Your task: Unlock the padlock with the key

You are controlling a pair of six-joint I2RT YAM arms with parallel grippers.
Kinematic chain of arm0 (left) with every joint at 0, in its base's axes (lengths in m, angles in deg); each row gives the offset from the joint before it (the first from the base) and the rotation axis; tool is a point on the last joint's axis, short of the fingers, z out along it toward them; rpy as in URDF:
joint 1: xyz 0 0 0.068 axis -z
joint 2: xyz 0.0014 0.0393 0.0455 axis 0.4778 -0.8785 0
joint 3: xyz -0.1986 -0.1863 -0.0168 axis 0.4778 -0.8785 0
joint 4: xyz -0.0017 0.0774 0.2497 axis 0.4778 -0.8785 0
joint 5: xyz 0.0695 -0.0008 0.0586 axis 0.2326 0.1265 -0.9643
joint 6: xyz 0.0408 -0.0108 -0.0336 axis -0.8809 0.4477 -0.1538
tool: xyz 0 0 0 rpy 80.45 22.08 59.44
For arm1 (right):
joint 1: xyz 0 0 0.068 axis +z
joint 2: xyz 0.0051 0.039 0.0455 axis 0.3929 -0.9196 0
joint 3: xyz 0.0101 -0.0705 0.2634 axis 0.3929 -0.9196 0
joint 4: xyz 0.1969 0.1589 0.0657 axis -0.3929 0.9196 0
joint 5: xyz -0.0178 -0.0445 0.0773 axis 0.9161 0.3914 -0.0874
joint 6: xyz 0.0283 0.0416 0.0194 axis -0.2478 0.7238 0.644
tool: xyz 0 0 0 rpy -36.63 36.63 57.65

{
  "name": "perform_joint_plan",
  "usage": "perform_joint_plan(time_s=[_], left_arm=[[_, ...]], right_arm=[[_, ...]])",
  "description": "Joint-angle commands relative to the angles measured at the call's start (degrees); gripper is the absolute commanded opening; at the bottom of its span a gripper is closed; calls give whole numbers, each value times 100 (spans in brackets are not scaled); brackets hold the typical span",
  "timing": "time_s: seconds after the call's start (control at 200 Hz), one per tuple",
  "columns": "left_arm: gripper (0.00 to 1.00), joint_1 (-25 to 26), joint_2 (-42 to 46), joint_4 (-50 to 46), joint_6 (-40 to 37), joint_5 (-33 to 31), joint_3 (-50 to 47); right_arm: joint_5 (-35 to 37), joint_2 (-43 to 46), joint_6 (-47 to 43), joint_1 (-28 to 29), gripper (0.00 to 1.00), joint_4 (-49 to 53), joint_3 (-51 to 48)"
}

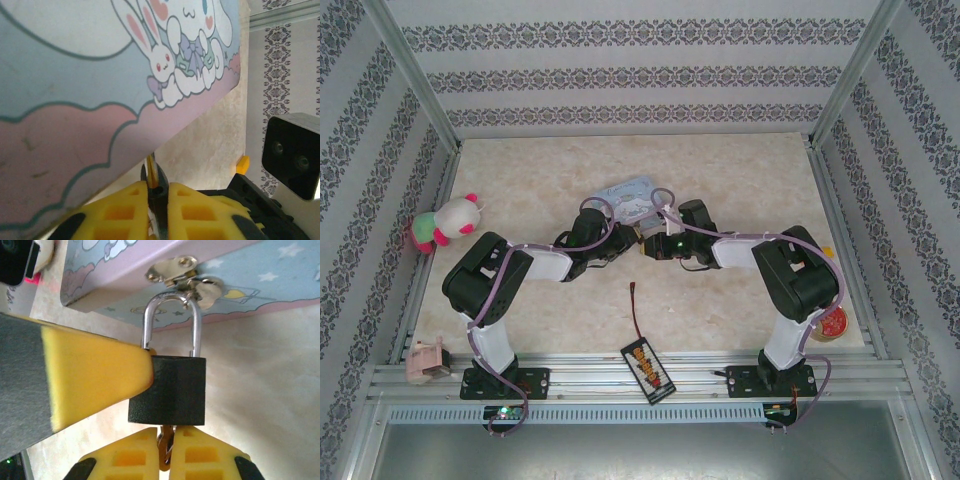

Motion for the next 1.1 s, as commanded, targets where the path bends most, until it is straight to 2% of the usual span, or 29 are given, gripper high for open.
perform_joint_plan(time_s=[0.0, 0.06, 0.12, 0.165, 0.53, 0.7, 1.094], left_arm=[[17, -51, -15, -27, -22, 309, -23], [18, -60, -3, -23, -5, 298, -23], [26, -69, 34, -5, -5, 274, -23], [27, -78, 73, -16, -34, 259, -24], [74, -85, 585, -646, -515, -102, 3], [100, -86, 894, -889, -785, -411, -42], [99, -86, 1124, -822, -832, -800, -174]], right_arm=[[-52, -10, 274, -152, 0, -689, -31], [-4, -26, 265, -139, 0, -652, -40], [71, -32, 265, -120, 0, -643, -76], [111, -43, 274, -110, 0, -643, -99], [435, -113, 187, 142, 0, -328, 105], [696, -149, 130, 288, 7, -157, 212], [1710, 21, -278, 680, 9, 571, 439]])
